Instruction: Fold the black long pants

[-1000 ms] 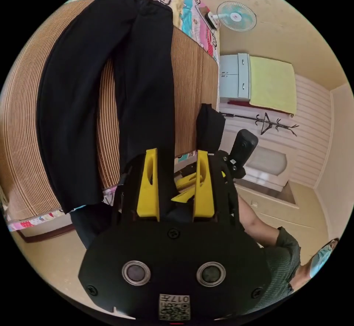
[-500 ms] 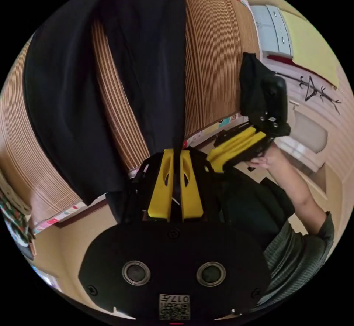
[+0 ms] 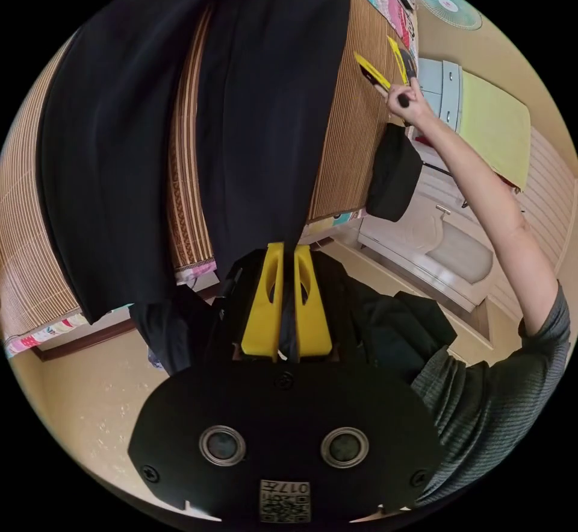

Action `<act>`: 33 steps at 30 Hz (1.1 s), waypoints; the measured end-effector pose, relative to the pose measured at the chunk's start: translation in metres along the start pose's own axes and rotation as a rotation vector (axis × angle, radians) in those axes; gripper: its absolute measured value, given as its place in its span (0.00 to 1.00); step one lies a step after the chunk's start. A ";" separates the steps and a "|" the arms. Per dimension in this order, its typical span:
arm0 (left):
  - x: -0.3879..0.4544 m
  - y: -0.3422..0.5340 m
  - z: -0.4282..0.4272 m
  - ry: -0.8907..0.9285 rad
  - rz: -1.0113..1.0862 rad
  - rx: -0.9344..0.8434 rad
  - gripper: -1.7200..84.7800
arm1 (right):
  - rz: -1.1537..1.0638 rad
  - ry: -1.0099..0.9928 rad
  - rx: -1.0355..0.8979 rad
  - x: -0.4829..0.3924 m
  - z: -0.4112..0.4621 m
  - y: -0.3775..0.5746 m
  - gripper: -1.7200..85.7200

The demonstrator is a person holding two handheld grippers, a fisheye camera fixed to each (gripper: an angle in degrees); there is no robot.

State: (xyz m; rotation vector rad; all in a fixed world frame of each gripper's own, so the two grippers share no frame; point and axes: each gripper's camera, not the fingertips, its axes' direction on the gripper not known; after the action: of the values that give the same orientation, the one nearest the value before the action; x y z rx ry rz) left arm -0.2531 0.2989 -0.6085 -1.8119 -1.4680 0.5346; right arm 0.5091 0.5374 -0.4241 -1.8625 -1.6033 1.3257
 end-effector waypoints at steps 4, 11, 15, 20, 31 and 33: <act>-0.008 -0.004 0.000 0.062 -0.013 0.005 0.05 | -0.124 0.129 0.006 -0.029 0.068 -0.042 0.21; -0.034 -0.005 0.000 0.329 -0.046 0.039 0.04 | -0.145 0.203 0.142 -0.071 0.136 -0.064 0.08; -0.069 0.027 -0.022 0.840 -0.026 0.241 0.03 | -0.379 0.129 0.118 -0.148 0.182 -0.026 0.07; -0.121 0.080 -0.064 0.976 -0.026 0.523 0.04 | -0.540 0.067 -0.052 -0.231 0.283 0.022 0.07; -0.223 0.113 -0.110 0.229 -0.331 0.515 0.06 | -0.647 0.429 -0.420 -0.070 0.349 0.163 0.17; -0.221 0.101 -0.109 0.149 -0.260 0.448 0.05 | -0.587 0.522 -0.468 -0.003 0.323 0.200 0.17</act>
State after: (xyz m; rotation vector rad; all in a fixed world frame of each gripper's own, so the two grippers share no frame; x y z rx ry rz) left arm -0.1675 0.0489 -0.6422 -1.2645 -1.3300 0.5334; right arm 0.3634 0.3778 -0.7372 -1.5693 -2.0225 0.2061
